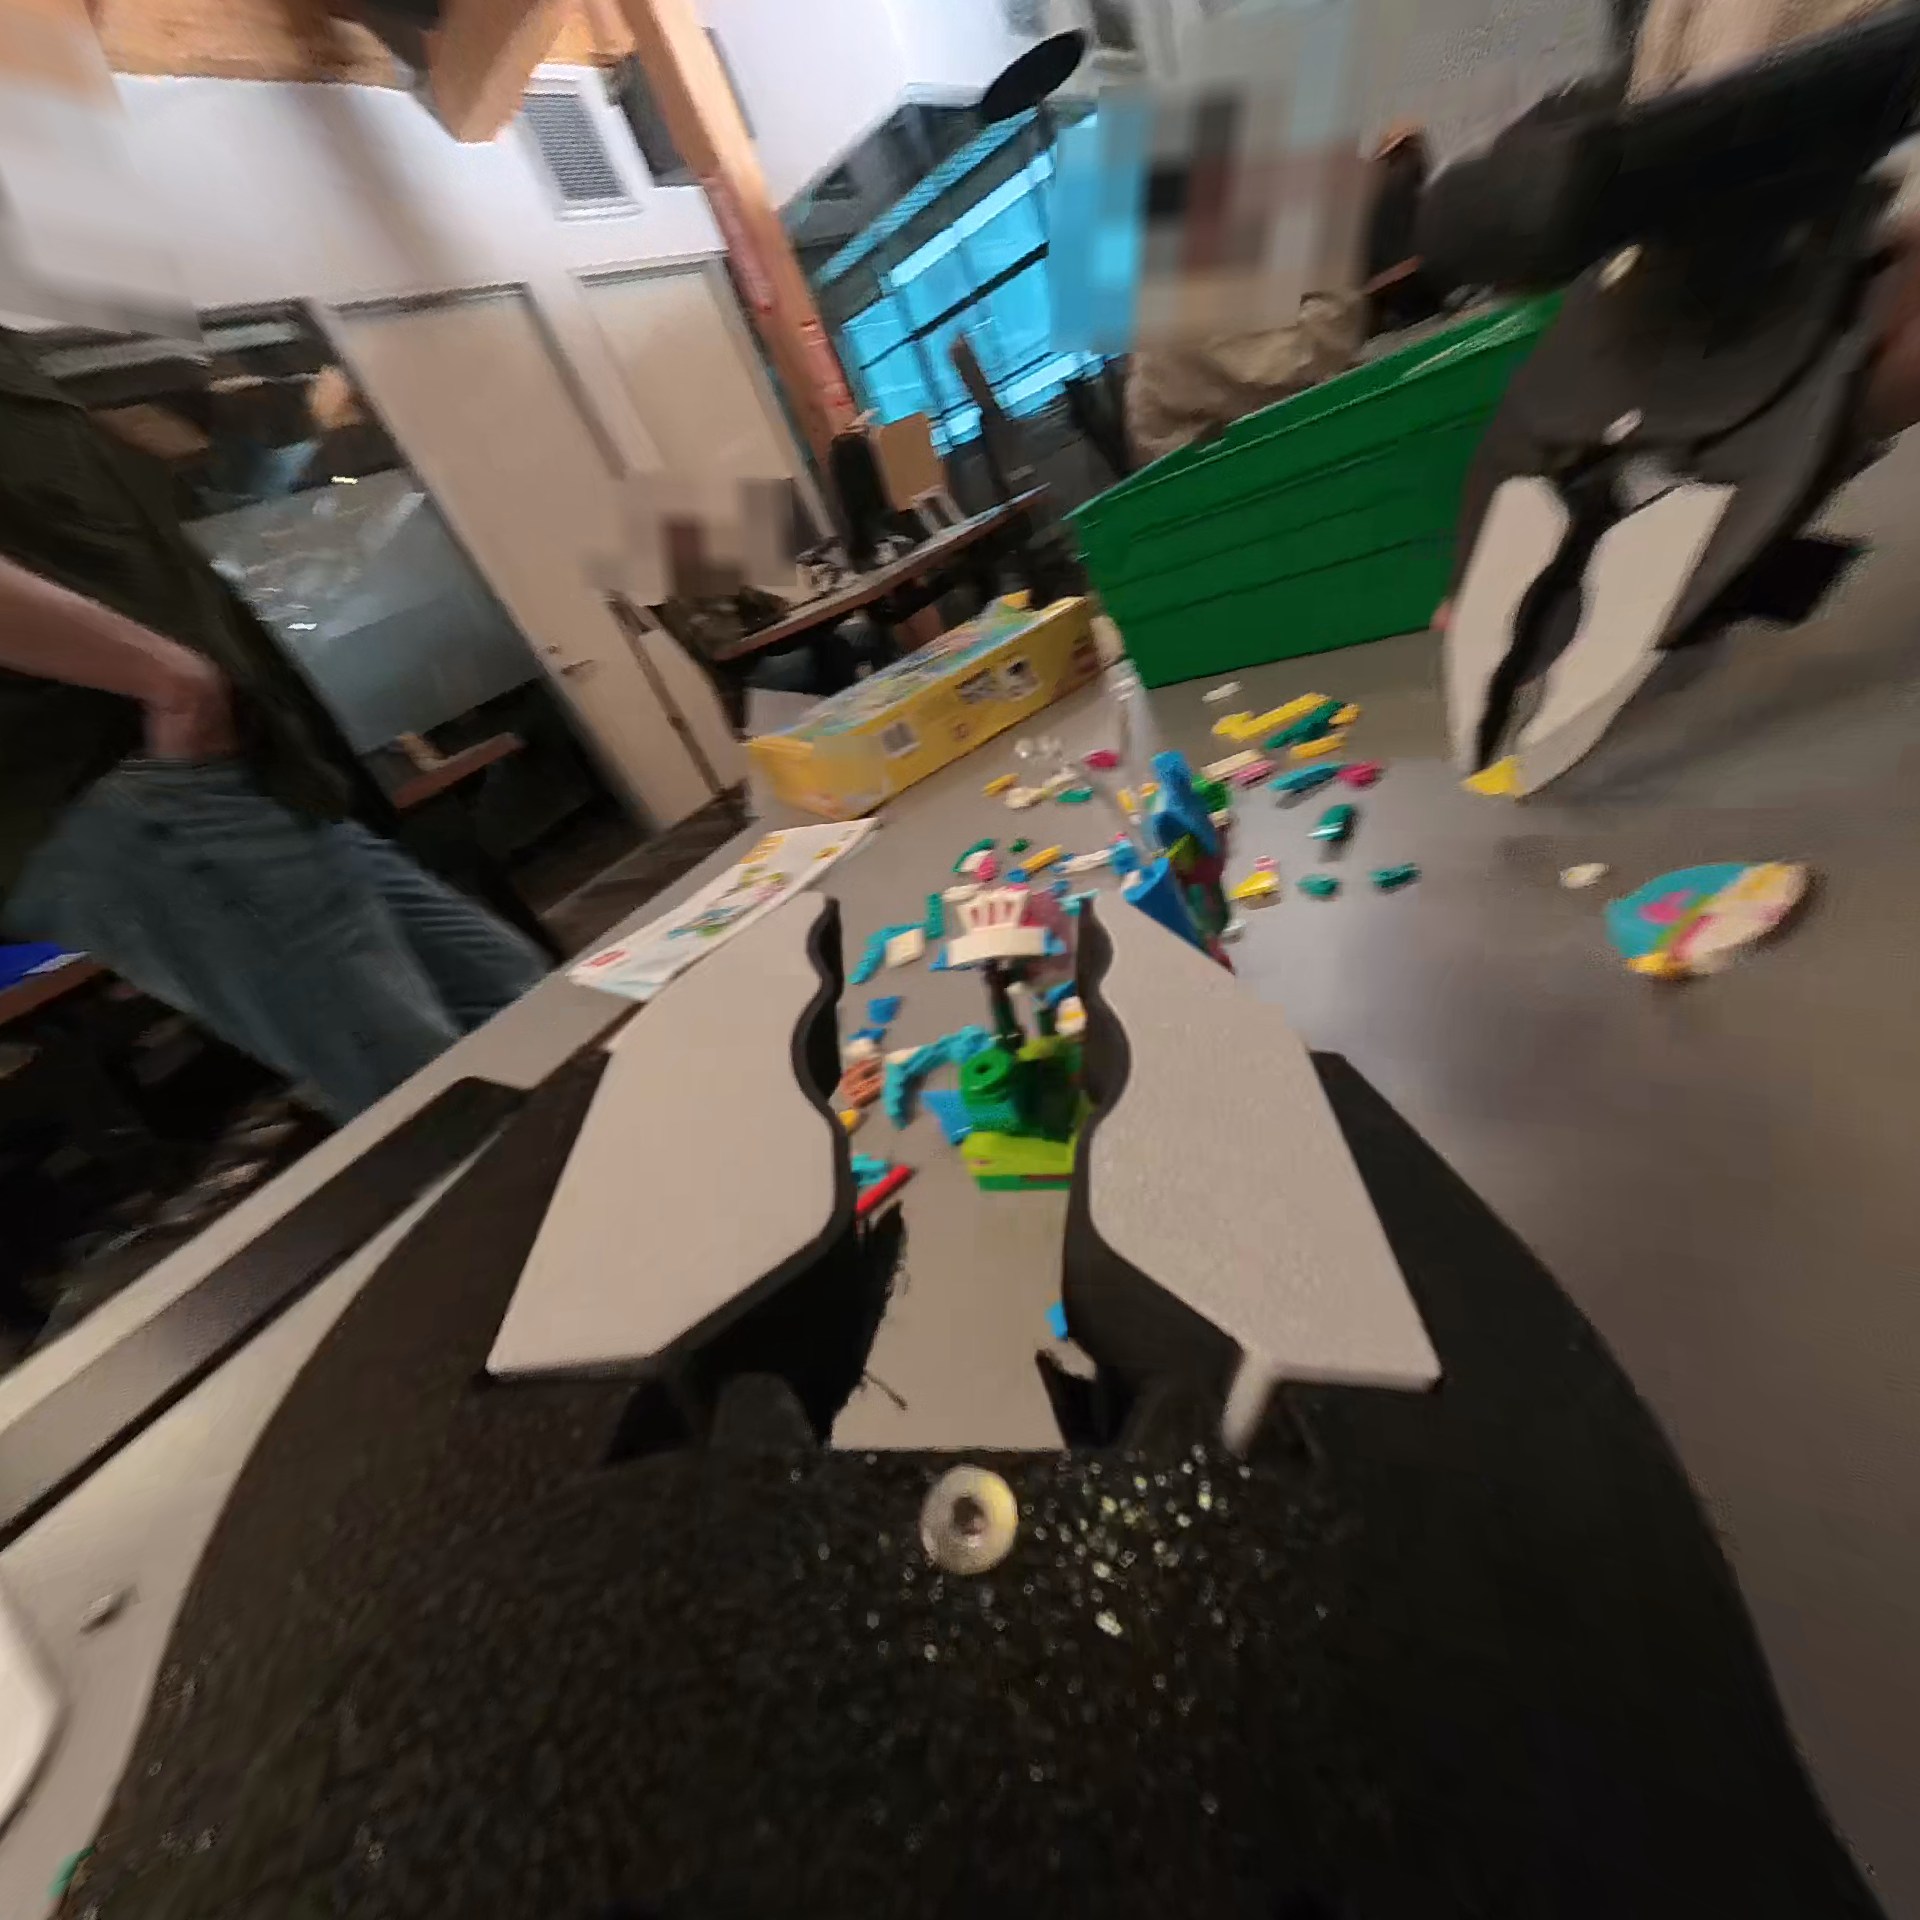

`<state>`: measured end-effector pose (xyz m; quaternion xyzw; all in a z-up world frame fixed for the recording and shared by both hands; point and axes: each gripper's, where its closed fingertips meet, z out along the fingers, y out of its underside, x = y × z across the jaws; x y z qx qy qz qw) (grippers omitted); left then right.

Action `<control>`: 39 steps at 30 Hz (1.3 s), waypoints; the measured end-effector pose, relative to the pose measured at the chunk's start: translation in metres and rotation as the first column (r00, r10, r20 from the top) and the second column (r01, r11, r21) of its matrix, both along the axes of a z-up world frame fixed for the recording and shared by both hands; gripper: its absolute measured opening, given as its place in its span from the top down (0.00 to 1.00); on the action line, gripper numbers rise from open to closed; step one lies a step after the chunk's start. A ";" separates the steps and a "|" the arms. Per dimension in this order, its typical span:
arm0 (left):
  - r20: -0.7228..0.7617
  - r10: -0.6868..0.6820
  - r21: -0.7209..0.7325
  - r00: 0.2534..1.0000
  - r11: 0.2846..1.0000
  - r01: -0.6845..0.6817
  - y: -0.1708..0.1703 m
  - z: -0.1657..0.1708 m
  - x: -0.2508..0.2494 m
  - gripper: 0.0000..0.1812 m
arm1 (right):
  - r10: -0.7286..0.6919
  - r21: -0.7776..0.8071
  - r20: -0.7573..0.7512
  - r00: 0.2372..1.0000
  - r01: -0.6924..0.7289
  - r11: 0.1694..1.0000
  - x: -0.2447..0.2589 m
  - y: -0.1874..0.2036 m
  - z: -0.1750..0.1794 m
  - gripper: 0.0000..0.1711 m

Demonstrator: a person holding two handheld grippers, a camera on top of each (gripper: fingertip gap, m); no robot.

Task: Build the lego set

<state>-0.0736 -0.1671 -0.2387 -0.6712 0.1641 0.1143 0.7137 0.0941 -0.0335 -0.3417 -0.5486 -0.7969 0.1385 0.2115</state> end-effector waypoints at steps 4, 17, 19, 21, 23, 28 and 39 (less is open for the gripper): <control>0.137 -0.138 -0.064 0.981 0.987 0.148 0.001 0.000 0.014 0.64 | -0.001 -0.032 0.000 1.000 0.001 0.999 0.005 -0.005 -0.009 0.92; 0.149 -0.181 -0.241 0.972 0.947 0.213 0.017 -0.031 0.041 0.50 | 0.027 -0.103 -0.060 0.998 -0.033 0.994 -0.007 -0.016 -0.004 0.84; 0.131 -0.140 -0.260 0.982 0.951 0.170 0.020 -0.036 0.035 0.53 | 0.055 -0.114 -0.152 0.987 -0.073 0.991 -0.021 -0.022 0.012 0.78; 0.127 -0.095 -0.263 0.987 0.957 0.126 0.020 -0.037 0.024 0.55 | 0.102 -0.134 -0.251 0.963 -0.139 0.981 -0.039 -0.032 0.031 0.75; 0.155 -0.067 -0.272 0.986 0.956 0.108 0.018 -0.038 0.014 0.56 | 0.163 -0.136 -0.351 0.922 -0.223 0.965 -0.061 -0.042 0.047 0.71; 0.176 0.063 -0.297 0.982 0.955 -0.008 0.011 -0.043 -0.025 0.57 | 0.223 -0.269 -0.498 0.838 -0.394 0.879 -0.107 -0.067 0.067 0.64; 0.177 0.449 -0.313 0.876 0.869 -0.382 0.000 -0.047 -0.091 0.69 | 0.250 -0.323 -0.556 0.793 -0.483 0.814 -0.129 -0.148 0.067 0.64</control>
